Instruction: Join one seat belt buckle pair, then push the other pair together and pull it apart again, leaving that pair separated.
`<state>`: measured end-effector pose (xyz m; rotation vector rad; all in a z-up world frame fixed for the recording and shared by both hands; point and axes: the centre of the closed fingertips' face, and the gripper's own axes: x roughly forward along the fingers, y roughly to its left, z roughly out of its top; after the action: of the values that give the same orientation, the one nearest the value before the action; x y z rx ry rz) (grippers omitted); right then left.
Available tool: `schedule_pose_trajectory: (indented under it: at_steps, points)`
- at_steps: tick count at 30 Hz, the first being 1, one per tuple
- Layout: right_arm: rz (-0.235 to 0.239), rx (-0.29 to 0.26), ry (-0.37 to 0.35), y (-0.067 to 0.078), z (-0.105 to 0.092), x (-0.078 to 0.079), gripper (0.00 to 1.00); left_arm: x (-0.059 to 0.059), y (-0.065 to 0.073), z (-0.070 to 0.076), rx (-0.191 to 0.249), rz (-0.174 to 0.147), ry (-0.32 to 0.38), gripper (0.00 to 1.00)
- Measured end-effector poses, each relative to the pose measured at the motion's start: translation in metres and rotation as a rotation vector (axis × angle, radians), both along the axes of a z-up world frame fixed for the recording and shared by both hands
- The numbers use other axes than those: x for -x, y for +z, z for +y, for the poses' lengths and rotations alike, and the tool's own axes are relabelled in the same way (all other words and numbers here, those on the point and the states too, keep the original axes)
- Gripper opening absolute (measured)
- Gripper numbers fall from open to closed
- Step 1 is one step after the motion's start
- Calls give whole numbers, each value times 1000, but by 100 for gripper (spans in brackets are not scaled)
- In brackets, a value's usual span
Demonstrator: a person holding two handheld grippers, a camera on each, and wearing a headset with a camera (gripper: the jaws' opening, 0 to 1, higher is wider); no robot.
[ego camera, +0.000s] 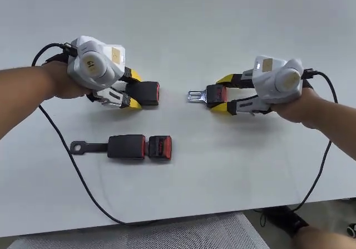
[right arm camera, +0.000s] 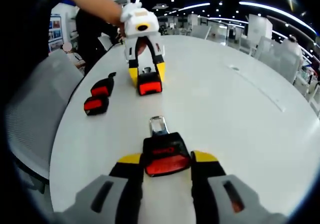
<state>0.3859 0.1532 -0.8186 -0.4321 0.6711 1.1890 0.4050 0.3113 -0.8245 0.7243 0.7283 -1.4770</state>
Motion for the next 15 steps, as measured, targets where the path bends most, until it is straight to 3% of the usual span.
schedule_pose_trajectory:
  at_steps: [15]
  points:
    - [5,12,-21,-4,-25,-3,37,1,1,0,-11,3,6,35]
